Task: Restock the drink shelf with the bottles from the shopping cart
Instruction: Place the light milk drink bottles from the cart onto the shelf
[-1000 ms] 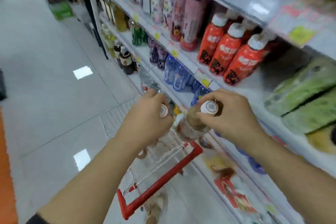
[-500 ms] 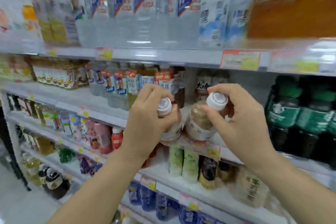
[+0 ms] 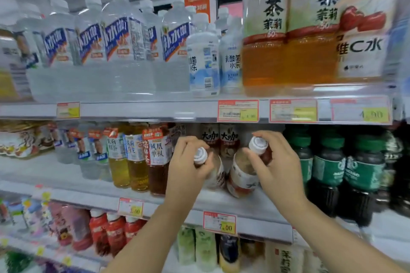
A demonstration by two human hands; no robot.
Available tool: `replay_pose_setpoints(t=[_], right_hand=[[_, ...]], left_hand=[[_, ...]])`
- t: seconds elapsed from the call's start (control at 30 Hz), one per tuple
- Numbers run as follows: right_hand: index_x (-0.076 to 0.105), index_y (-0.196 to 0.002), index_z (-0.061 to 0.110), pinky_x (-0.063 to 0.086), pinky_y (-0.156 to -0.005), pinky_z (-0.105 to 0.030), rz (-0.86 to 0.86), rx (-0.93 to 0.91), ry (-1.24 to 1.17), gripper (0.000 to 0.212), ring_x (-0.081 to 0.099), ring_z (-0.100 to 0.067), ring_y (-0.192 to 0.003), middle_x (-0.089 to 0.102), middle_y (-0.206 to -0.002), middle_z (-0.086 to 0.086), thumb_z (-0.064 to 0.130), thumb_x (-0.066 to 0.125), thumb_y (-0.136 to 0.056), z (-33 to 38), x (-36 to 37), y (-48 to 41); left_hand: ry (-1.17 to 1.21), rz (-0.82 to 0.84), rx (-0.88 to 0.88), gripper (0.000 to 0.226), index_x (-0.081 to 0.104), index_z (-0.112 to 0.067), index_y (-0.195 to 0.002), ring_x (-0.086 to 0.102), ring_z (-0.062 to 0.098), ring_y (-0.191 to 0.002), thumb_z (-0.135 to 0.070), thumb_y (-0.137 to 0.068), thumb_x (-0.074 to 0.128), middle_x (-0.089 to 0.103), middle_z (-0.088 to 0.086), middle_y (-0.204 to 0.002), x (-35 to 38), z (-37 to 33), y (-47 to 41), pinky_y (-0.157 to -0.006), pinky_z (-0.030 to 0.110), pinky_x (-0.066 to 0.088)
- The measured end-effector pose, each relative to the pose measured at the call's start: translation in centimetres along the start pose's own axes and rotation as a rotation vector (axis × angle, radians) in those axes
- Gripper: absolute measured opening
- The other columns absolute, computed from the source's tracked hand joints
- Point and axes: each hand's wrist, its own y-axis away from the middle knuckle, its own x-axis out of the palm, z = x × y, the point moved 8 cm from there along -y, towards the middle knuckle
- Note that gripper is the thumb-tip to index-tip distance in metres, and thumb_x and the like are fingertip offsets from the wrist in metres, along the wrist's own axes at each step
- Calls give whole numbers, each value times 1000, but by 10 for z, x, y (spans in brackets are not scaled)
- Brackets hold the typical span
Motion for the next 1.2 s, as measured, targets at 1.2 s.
replay_pose_setpoints(t=[1.2], right_hand=[[38, -116, 19, 45, -82, -26, 443, 687, -169, 66, 56, -9, -97, 56, -105, 5, 15, 79, -65, -118, 107, 37]], left_hand=[[293, 489, -751, 79, 30, -20, -142, 50, 16, -117, -24, -78, 75, 50, 0, -131, 96, 117, 33, -103, 40, 42]])
